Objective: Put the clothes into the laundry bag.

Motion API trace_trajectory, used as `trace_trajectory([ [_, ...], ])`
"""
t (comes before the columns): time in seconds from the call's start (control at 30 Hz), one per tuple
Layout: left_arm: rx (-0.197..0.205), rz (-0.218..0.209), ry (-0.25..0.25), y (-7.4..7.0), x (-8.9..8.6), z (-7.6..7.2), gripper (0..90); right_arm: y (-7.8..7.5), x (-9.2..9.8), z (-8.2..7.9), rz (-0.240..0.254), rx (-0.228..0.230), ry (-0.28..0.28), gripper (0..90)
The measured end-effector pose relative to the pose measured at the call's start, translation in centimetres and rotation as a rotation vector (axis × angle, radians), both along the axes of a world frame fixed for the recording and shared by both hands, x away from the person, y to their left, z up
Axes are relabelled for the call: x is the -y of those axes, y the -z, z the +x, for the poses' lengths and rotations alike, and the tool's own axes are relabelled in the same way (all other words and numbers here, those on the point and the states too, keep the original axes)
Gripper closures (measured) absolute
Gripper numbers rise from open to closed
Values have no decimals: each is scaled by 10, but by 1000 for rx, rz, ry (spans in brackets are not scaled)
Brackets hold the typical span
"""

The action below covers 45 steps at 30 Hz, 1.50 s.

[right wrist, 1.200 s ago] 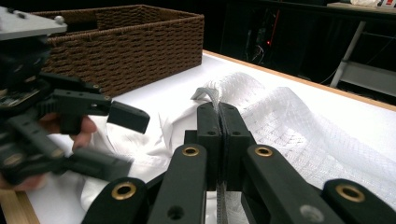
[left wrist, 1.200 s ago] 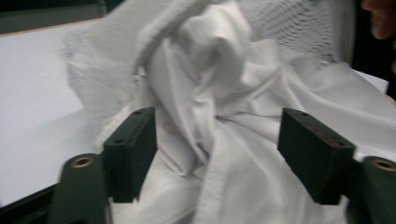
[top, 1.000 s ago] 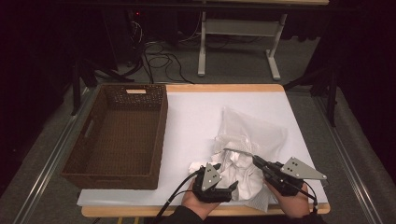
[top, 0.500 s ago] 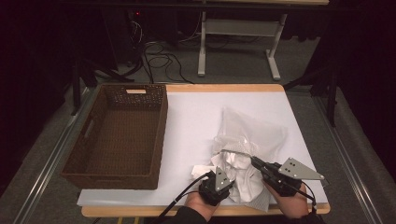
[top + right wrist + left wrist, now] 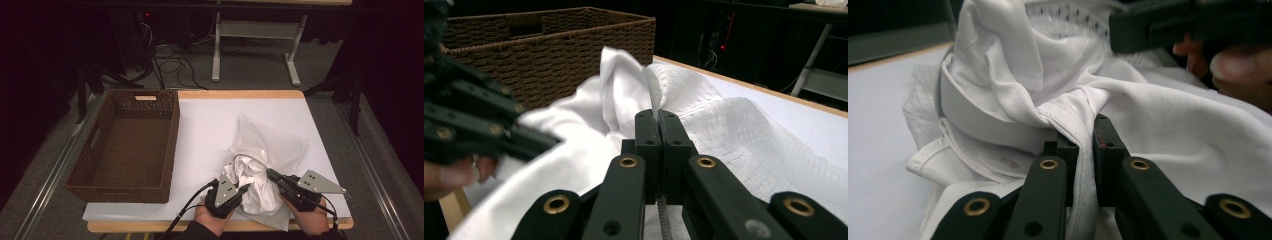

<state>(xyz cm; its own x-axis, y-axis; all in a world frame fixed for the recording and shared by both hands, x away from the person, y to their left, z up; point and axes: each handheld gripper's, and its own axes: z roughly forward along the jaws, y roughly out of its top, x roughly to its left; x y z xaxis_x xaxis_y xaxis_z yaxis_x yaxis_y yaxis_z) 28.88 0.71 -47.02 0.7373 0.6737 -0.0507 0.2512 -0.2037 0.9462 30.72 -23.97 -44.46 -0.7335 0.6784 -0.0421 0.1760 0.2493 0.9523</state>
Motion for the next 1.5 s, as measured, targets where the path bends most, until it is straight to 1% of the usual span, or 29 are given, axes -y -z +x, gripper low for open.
trace_trajectory([
  [0.07,8,11,-7,-2,1,2,848,0,-1,0,0,1,-3,900],
  [0.13,5,31,-9,0,5,6,846,1,-1,0,-1,-5,-5,900],
  [0.2,-3,55,-8,2,12,11,845,2,-2,1,-8,-4,-2,900],
  [0.33,-1,97,-11,9,27,21,842,3,-4,1,-11,-9,-4,900],
  [0.4,-5,111,-17,12,34,27,842,3,-3,1,-11,-13,-2,900],
  [0.6,-29,139,-40,22,50,42,841,1,-3,-1,12,-13,-13,900],
  [0.67,-39,139,-54,25,54,48,841,-1,-3,-1,15,-3,-22,900],
  [0.73,-48,135,-68,27,57,54,840,-4,-2,-3,21,-4,-18,900],
  [0.77,-52,129,-73,28,59,56,839,-5,-1,-3,26,8,-20,900],
  [0.87,-55,105,-85,29,62,61,822,-6,3,-2,30,8,-6,900],
  [0.9,-55,93,-79,28,61,60,795,-6,4,-1,28,14,-1,900],
  [1.0,-37,80,-45,20,54,51,651,-4,9,2,36,8,6,900],
  [1.07,-23,88,-27,14,45,43,558,-4,10,2,34,5,14,900],
  [1.1,-17,86,-22,11,38,38,527,-4,10,2,35,5,12,900],
  [1.17,-10,63,-12,8,24,30,478,-4,9,2,31,7,12,900],
  [1.2,-4,53,-11,8,17,26,459,-4,9,2,31,7,11,900],
  [1.23,3,52,-18,8,11,23,436,-4,8,2,28,9,11,900],
  [1.3,15,59,-48,10,-2,20,382,-4,7,1,23,10,11,900],
  [1.37,-4,72,-83,16,-14,23,293,-4,5,1,26,4,10,900],
  [1.4,-20,98,-112,20,-18,26,244,-3,5,1,20,5,13,900],
  [1.43,-66,115,-119,26,-20,30,204,-3,5,1,19,6,12,900],
  [1.47,-114,126,-114,31,-21,35,192,-3,4,1,19,9,8,900],
  [1.5,-151,142,-117,36,-19,40,181,-3,4,0,17,1,14,900],
])
